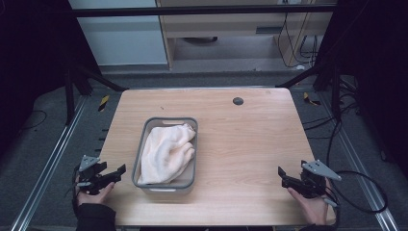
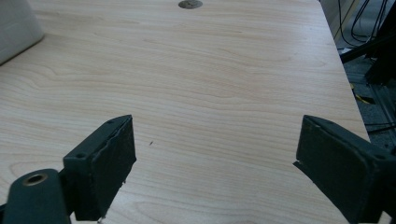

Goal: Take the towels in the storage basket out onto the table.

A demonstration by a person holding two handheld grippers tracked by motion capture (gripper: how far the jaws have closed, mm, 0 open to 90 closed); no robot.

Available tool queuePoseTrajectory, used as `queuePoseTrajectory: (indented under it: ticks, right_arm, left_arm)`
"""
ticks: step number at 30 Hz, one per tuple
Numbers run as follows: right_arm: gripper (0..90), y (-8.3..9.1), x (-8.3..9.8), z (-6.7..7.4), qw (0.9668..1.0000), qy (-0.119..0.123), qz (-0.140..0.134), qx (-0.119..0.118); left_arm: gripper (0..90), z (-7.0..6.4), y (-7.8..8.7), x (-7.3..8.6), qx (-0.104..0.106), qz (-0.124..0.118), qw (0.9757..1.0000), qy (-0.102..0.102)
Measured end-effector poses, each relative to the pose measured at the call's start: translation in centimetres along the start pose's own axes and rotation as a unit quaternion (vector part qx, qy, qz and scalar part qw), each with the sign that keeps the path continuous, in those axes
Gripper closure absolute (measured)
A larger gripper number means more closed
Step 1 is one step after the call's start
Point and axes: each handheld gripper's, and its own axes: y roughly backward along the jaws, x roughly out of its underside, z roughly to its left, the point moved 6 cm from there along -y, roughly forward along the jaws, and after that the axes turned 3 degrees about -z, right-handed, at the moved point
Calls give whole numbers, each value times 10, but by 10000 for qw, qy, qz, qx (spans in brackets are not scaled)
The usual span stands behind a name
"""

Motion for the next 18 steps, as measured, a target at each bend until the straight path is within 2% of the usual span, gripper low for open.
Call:
queuePoseTrajectory:
  ticks: [1,2,5,11,14,16,18]
  right_arm:
    - [127,0,0,0,10000,0,0,0]
    - [142,-2,2,1,9999,145,79,17]
    - [158,-3,4,3,9996,213,159,6]
    - [186,-2,3,3,9998,153,100,-16]
    - [210,-3,4,4,9997,193,163,-57]
    - [234,-5,6,6,9992,300,187,-167]
    - [233,-6,7,7,9991,327,214,-141]
  left_arm:
    - [204,0,0,0,0,0,10000,0]
    - [204,-1,3,-3,2,-84,10000,21]
    - [212,-2,6,-6,62,-119,9999,99]
    - [244,-4,10,-11,74,-152,9997,170]
    - [254,-6,12,-16,154,-181,9996,167]
    - [257,-8,14,-19,204,-232,9994,177]
    - [259,-9,16,-22,241,-280,9991,191]
